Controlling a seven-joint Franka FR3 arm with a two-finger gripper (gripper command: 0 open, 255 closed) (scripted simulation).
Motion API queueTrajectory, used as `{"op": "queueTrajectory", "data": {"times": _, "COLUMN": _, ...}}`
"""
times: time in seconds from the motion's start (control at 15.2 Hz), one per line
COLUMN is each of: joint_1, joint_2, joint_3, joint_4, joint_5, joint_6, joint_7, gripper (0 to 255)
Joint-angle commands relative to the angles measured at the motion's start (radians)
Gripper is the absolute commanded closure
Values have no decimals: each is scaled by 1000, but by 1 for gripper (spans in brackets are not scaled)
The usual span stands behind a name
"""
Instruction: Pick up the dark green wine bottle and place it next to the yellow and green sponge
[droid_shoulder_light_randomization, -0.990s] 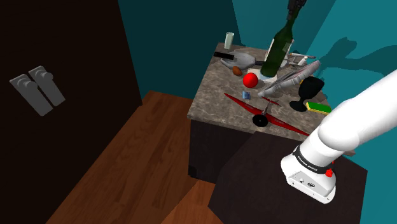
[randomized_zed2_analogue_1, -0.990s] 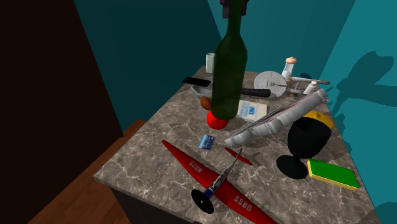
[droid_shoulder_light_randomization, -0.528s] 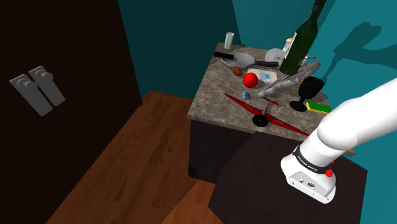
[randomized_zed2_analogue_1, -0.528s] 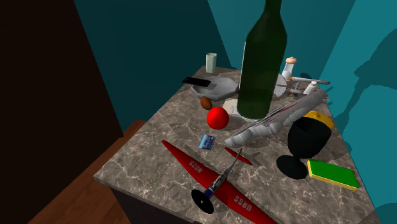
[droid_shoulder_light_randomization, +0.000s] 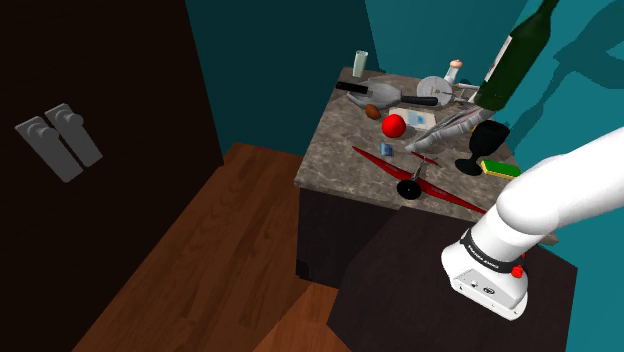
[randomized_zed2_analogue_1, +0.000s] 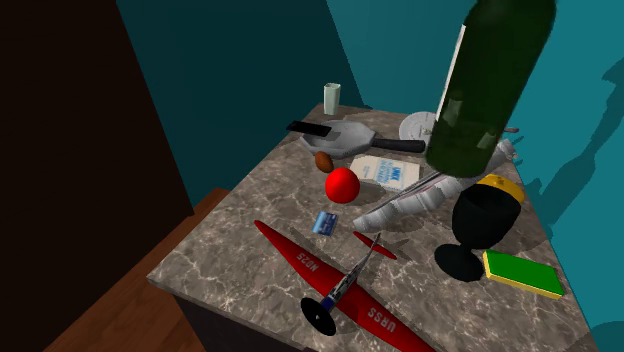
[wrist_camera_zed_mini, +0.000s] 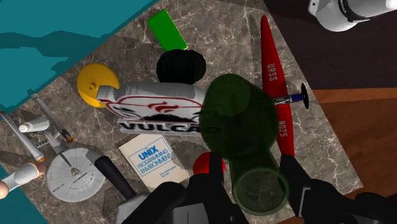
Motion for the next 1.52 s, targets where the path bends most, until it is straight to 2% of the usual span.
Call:
{"op": "queueTrajectory", "data": {"times": 0.0, "joint_1": -10, "joint_2": -10, "joint_3": -21, "joint_4": 36, "joint_5": -17, "joint_6": -39, "joint_7": -46, "gripper": 255}}
{"op": "queueTrajectory", "data": {"times": 0.4, "joint_1": -27, "joint_2": 35, "joint_3": -118, "joint_4": 234, "joint_5": -43, "joint_6": -167, "joint_7": -210, "gripper": 255}}
{"op": "queueTrajectory", "data": {"times": 0.73, "joint_1": -35, "joint_2": 134, "joint_3": -260, "joint_4": 447, "joint_5": -25, "joint_6": -267, "joint_7": -386, "gripper": 255}}
{"op": "queueTrajectory", "data": {"times": 1.06, "joint_1": -48, "joint_2": 14, "joint_3": -175, "joint_4": 255, "joint_5": -78, "joint_6": -183, "joint_7": -309, "gripper": 255}}
{"op": "queueTrajectory", "data": {"times": 1.45, "joint_1": -67, "joint_2": -87, "joint_3": -126, "joint_4": 71, "joint_5": -108, "joint_6": -98, "joint_7": -252, "gripper": 255}}
